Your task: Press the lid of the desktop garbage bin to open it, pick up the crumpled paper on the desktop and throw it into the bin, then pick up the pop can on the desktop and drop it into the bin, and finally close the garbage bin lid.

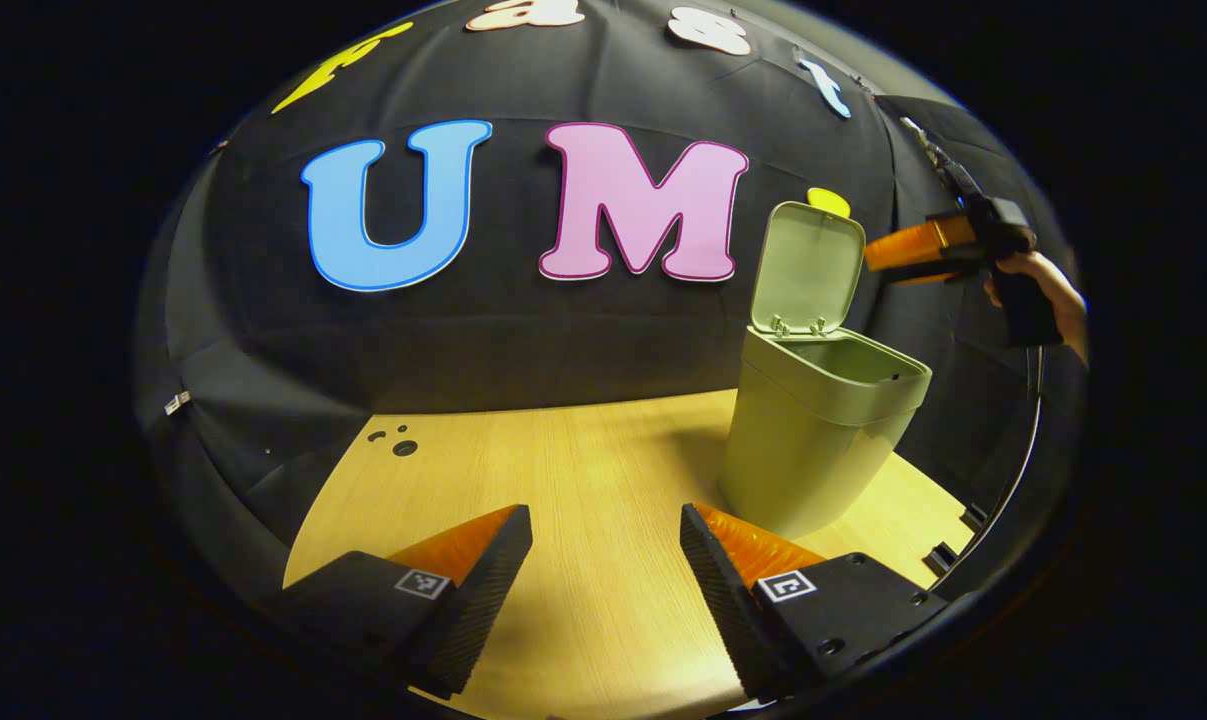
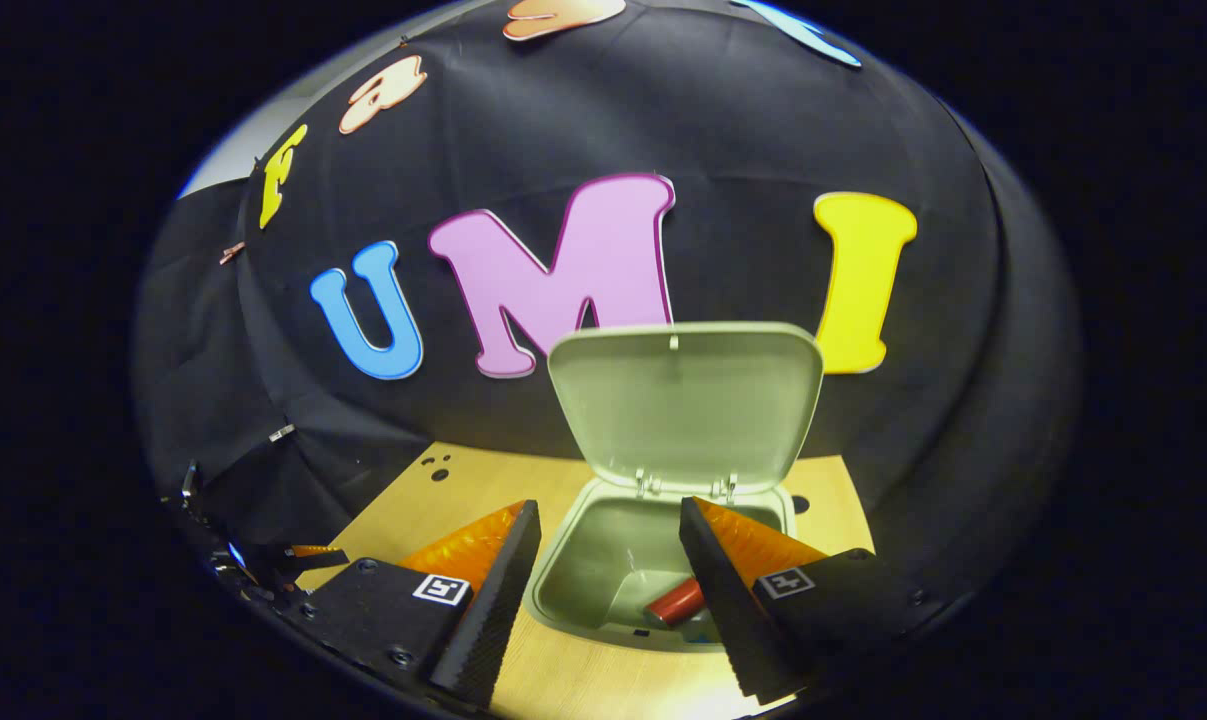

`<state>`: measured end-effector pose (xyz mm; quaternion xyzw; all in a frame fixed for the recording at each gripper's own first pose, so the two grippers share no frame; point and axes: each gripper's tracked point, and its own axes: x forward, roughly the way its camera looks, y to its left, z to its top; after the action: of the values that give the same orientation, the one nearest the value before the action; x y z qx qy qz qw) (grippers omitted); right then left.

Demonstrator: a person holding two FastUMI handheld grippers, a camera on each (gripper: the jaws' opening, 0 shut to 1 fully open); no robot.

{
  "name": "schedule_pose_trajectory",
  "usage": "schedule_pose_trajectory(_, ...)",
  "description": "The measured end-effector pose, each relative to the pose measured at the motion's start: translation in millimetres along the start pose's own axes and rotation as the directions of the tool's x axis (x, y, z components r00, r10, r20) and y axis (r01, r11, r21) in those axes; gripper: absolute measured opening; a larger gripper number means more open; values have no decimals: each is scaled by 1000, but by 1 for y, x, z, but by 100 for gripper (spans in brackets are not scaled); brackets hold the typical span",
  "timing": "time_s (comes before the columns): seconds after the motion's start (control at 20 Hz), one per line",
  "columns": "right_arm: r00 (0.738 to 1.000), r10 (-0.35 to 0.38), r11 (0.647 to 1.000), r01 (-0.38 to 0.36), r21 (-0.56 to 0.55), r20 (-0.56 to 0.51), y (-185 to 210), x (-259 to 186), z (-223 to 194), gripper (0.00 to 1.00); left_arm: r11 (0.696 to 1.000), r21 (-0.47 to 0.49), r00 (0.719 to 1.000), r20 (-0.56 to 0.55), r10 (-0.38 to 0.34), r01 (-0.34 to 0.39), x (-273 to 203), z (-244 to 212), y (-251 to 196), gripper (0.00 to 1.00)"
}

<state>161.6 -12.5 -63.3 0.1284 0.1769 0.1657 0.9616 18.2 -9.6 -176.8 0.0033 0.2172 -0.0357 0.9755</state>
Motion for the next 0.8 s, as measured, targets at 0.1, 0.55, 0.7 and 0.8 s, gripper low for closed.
schedule_pose_trajectory(0.1,997,-10,999,14,-51,72,1,-2,37,95,1000,5,1000,6,-11,11,1,3,-5,96)
schedule_pose_trajectory(0.55,981,-64,997,71,-30,185,-13,27,118,95,1000,-8,1000,19,3,-3,-4,3,2,96)
schedule_pose_trajectory(0.7,980,-90,996,90,9,178,-22,48,124,96,1000,-11,1000,19,12,-12,-7,2,5,96)
schedule_pose_trajectory(0.8,981,-100,995,97,23,166,-26,64,124,96,1000,-15,1000,17,19,-19,-8,2,6,95)
